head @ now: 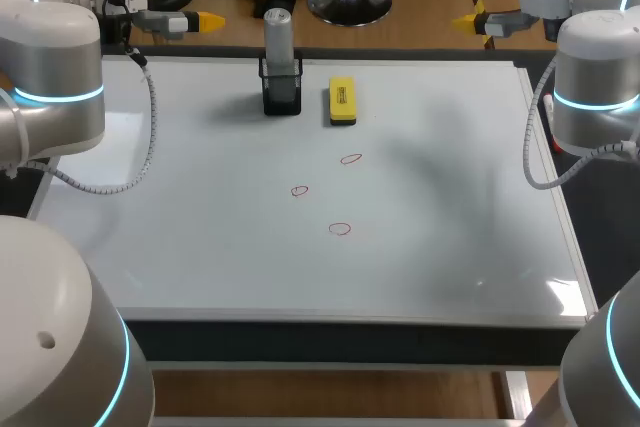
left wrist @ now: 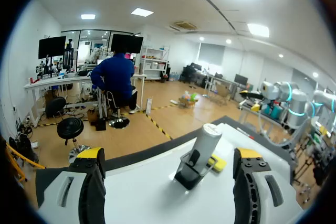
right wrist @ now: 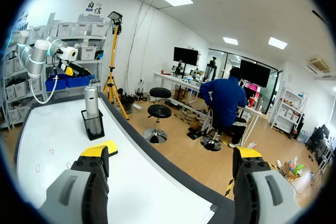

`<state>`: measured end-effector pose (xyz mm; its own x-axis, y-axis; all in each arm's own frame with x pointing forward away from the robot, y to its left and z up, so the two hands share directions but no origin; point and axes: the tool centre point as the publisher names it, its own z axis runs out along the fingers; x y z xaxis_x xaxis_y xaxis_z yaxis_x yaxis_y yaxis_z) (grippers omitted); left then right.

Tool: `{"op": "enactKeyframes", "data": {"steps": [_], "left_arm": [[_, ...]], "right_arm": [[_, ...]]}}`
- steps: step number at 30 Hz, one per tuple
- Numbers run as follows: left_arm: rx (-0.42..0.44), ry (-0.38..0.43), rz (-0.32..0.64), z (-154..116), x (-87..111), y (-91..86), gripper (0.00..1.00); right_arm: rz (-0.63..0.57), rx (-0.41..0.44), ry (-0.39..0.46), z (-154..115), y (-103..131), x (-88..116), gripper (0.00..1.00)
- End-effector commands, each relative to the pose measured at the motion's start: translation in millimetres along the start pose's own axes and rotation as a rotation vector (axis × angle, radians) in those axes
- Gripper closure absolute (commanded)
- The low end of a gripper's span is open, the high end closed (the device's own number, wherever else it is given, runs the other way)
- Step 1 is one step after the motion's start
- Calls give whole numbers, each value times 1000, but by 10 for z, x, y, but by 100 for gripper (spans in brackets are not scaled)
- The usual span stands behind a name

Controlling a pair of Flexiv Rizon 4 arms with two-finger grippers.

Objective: Pick up the inspection probe, press it on each red-marked spot on the whiteboard one by one, put down the probe, pick up the eraser, and wipe off all the red marks.

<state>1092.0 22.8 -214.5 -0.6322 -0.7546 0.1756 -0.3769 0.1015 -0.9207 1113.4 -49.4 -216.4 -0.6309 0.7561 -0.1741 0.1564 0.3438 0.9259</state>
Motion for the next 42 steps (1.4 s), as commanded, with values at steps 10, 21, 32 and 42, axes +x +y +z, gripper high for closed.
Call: {"op": "enactKeyframes", "data": {"steps": [10, 21, 32, 42], "left_arm": [[6, 0, 1, 5, 0, 15, 0], [-52, 114, 63, 137, 93, 56, 0], [-96, 355, 183, 343, 293, 88, 0], [-81, 523, 206, 484, 437, 133, 0]], "right_arm": [[0, 1, 1, 0, 2, -5, 0], [0, 1, 1, 0, 2, -5, 0], [0, 1, 1, 0, 2, -5, 0], [0, 1, 1, 0, 2, -5, 0]]}}
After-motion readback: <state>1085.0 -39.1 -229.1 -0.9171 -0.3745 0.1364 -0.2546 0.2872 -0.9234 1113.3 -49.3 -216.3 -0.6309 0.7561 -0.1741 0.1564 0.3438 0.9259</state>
